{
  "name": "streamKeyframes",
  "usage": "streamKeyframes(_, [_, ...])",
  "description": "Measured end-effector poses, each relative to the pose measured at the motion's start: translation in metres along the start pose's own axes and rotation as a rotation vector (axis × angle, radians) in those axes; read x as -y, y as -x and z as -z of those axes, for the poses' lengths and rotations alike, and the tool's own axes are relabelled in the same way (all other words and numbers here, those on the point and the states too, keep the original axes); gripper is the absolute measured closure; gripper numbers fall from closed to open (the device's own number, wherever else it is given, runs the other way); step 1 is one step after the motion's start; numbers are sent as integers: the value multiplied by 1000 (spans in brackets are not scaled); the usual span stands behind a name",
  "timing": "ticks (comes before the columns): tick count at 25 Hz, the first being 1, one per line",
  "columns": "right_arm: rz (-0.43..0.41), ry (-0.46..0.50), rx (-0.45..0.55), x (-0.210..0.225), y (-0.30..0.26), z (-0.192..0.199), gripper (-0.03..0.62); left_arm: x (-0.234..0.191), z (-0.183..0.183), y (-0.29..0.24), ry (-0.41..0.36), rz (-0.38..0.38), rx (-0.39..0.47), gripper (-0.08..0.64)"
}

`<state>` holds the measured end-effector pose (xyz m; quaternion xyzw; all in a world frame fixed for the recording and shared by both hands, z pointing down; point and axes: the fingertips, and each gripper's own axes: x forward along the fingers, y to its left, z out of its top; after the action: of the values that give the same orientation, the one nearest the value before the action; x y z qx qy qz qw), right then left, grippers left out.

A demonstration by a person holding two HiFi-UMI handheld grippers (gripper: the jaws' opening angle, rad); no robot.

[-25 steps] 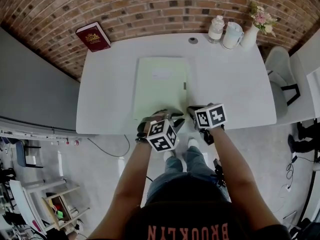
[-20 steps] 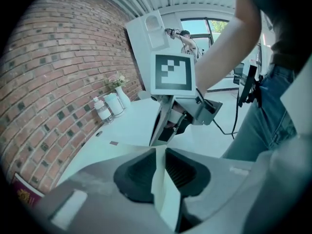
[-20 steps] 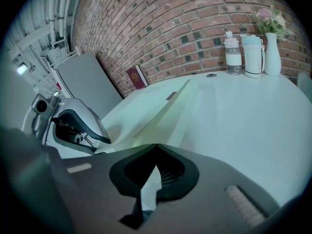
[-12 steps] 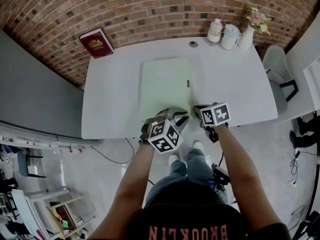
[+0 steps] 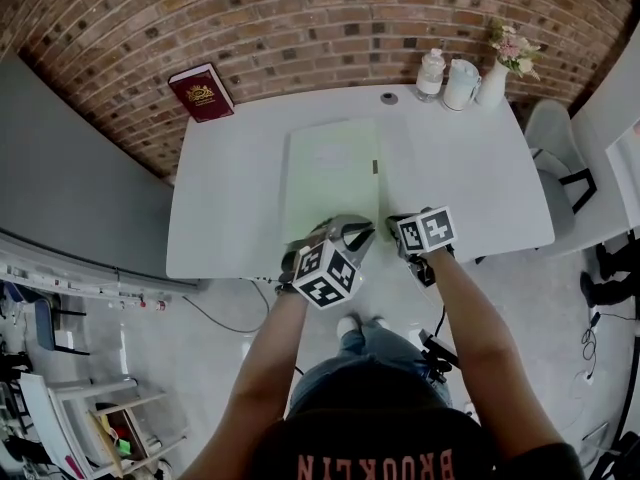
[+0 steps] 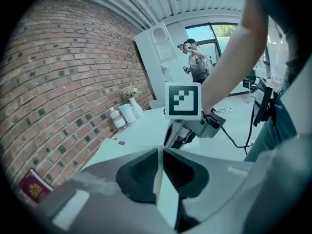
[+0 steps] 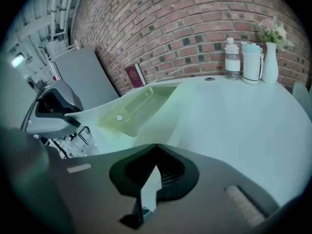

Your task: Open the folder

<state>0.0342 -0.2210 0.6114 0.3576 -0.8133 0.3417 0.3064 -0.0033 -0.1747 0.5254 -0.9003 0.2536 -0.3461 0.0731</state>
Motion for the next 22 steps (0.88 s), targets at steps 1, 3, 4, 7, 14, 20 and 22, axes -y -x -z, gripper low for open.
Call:
streamKeyframes(1, [-2,7,-4,0,0,0,591,-1,-1,1,9,-14,0,527])
streamKeyframes(3, [-4,22,-11,0,1,0,591,-4,-2,5,28,-46,1,534])
streamKeyframes(4, [-5,27,-13,-1,1,0,591,-6,-3,7,39,-61,0,536])
streamKeyframes(7, [-5,42,-15,-1,0,-2,591,-11,-4,13,63,-95,-12,542])
streamKeyframes(14, [-16,82,-37,-1,-2,-1,591,-26,-7,34,144,-189,-8,551])
streamKeyframes(20, [1,113,-29,-1,-3,-2,589,-38,-5,58,229,-273,29,552])
streamKeyframes(22, [8,122,-27,-1,-3,-2,589,-40,-3,65,250,-294,38,552])
